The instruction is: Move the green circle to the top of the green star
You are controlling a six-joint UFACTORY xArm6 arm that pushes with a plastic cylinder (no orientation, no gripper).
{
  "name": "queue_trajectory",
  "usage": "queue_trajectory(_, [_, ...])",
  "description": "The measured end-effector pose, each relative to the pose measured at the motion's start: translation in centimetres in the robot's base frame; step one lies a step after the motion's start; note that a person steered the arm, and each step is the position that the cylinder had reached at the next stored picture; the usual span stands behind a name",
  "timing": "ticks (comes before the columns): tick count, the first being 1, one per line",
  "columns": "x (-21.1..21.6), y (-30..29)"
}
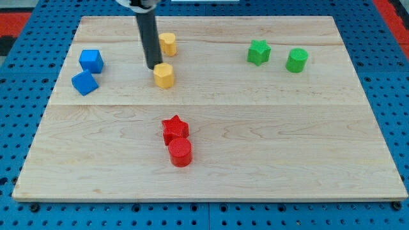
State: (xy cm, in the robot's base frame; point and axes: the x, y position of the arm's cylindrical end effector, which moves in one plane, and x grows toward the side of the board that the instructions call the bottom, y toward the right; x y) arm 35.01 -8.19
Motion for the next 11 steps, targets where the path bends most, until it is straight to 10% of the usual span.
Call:
queue_trajectory(3, [3.6,25.2])
queue_trajectory(5, [-4.5,23.3])
queue_trajectory(8, [-4.1,36.4])
queue_trajectory(11, [-5.9,23.6])
